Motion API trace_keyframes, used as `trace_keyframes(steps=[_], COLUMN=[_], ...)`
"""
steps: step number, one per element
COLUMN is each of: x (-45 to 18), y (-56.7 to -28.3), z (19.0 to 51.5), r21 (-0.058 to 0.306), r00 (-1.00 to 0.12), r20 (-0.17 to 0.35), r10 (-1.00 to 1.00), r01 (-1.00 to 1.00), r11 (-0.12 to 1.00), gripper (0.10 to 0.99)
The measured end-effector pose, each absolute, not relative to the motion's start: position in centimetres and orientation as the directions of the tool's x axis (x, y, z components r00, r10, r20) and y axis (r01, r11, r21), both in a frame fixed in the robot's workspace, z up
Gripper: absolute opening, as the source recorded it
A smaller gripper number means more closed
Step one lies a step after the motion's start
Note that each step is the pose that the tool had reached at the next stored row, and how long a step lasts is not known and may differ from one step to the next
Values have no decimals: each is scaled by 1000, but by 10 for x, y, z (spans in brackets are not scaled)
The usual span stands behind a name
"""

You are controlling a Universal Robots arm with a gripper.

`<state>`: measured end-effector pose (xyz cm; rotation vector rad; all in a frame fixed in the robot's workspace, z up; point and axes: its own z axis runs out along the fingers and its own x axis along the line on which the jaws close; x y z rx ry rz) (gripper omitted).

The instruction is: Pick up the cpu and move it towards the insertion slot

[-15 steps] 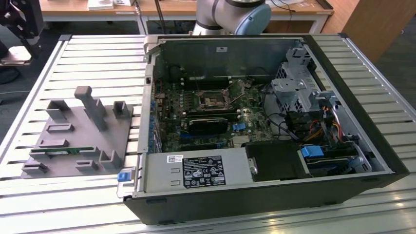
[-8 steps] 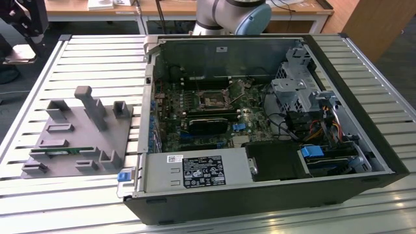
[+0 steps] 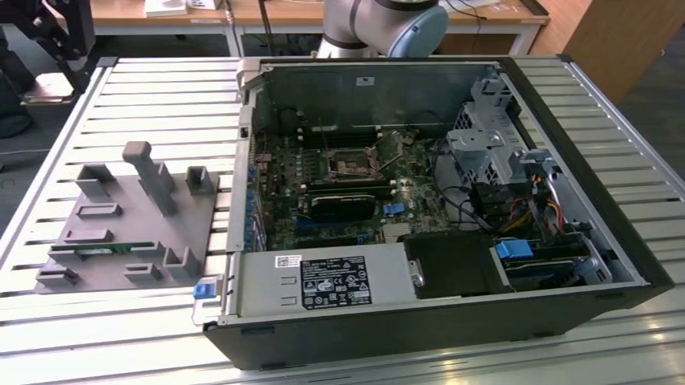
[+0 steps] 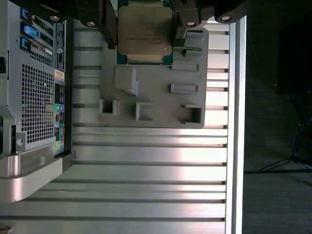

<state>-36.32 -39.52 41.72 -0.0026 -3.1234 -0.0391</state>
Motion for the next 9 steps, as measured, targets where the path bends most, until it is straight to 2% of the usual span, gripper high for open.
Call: trace_keyframes(steps=[9], x=[-351], y=[-395], z=[417], r21=[25], r00=[-1000], r20=[18], r10=[1], r01=[2], r11=[1000], gripper=[541])
